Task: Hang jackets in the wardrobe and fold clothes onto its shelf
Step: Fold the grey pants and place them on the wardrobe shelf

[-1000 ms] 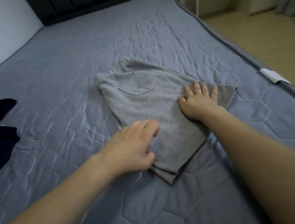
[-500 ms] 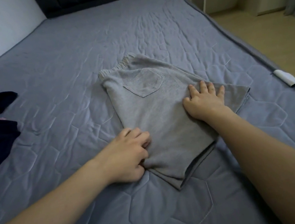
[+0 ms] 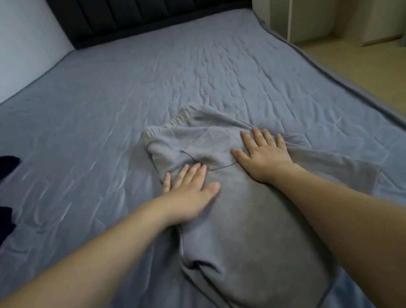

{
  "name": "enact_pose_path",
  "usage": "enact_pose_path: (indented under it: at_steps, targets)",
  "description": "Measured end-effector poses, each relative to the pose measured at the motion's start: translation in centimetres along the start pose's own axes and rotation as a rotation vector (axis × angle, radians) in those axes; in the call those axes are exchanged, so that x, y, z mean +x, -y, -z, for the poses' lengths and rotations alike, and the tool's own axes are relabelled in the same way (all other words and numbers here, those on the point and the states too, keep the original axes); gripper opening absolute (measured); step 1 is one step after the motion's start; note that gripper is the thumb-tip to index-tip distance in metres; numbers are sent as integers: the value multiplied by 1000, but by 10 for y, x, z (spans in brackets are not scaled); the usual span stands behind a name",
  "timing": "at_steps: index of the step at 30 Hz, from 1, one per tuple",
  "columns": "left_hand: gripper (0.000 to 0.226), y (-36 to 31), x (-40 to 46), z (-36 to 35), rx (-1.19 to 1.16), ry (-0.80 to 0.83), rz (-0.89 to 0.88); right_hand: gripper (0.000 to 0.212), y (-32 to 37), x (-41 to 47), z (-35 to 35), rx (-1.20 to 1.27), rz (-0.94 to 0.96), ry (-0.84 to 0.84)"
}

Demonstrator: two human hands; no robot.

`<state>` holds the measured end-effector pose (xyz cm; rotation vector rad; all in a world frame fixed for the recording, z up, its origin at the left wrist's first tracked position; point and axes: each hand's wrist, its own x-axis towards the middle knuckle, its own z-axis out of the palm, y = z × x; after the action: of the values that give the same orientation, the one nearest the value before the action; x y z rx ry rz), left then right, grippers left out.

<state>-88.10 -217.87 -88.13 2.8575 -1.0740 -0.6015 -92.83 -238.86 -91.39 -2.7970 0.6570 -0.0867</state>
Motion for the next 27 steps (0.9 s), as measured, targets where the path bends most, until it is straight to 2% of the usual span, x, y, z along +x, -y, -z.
enact_pose_path:
  at_steps: [3, 6, 7, 8, 11, 14, 16, 17, 19, 20, 22, 24, 26, 27]
  targets:
    - [72, 4, 65, 16, 58, -183, 25, 75, -2, 4, -13, 9, -2, -114]
    - [54, 3, 118, 44, 199, -673, 17, 74, -2, 4, -20, 5, 2, -174]
    - [52, 6, 133, 56, 187, -741, 38, 74, -2, 4, -20, 2, 4, -182]
    - [55, 10, 148, 66, 151, -689, 75, 74, -2, 4, -21, 2, 5, -189]
    - [72, 30, 180, 72, 80, -297, 222, 74, -4, 5, -23, 1, 5, -208]
    - [98, 42, 187, 78, 5, -271, 270, 73, -5, 8, -26, 13, 2, -234]
    - [107, 53, 176, 91, -146, -207, 297, 73, -5, 8, -28, 19, 2, -234]
    - [98, 61, 165, 99, -272, -139, 319, 73, -5, 8, -27, 21, 1, -230]
    - [60, 72, 135, 104, -516, 15, 338, 72, -4, 6, -22, 29, -6, -204]
    - [44, 75, 119, 106, -561, 37, 347, 71, -2, 4, -18, 47, -4, -191]
    - [34, 73, 94, 111, -533, -81, 341, 67, 1, -7, -9, 108, 2, -180]
    - [32, 51, 71, 126, -459, -273, 233, 58, -4, -16, 5, 212, -10, -205]
    - [32, 12, 43, 145, -258, -400, 114, 42, -21, -30, 29, 484, -123, -240]
    - [34, -11, 26, 152, -128, -447, 65, 36, -33, -37, 45, 727, -221, -256]
